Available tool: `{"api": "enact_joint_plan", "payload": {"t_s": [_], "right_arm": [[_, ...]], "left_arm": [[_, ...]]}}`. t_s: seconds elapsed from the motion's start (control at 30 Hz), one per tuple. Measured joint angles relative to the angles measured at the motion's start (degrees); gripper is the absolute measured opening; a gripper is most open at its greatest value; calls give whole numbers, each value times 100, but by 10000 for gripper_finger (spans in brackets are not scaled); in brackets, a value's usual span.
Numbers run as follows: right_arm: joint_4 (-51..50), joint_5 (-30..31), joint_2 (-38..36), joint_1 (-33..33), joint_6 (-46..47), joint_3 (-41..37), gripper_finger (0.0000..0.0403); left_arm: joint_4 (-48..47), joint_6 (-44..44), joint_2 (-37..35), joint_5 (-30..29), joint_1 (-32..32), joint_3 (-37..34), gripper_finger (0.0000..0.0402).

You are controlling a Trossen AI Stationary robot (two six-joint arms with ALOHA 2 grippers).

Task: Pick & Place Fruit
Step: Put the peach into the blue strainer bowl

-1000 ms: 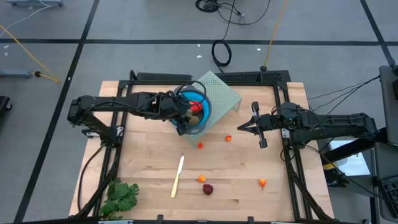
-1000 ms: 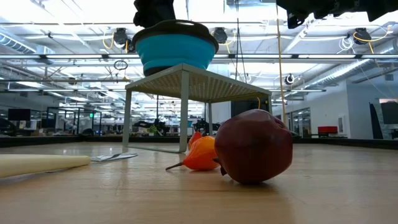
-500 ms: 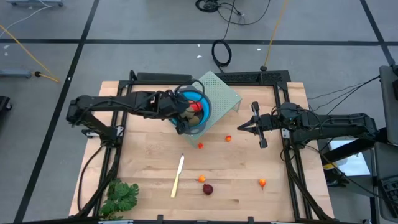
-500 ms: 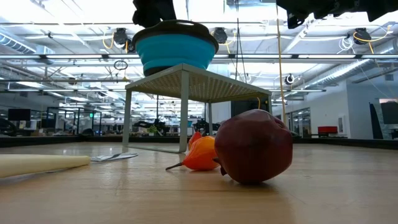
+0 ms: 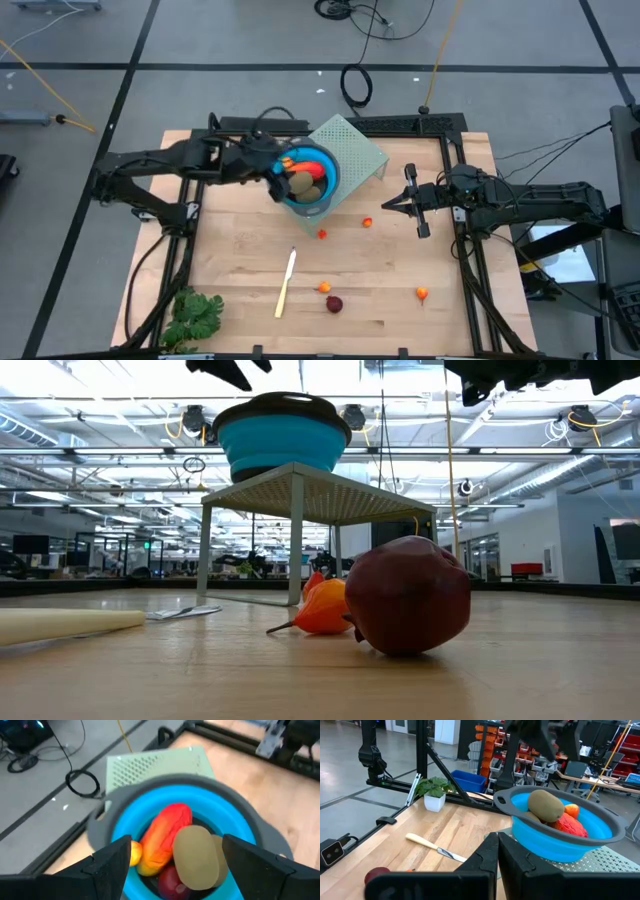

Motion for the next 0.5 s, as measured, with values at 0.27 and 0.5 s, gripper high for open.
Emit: {"api": "enact_joint_plan", "payload": {"t_s": [0.27, 0.5], "right_arm": [[4, -2, 0, 0, 0, 0, 4], [4, -4, 0, 0, 0, 1, 4]], "left_arm": [[139, 205, -453, -24, -68, 0, 312], [298, 729, -819, -17, -326, 2, 312]]}}
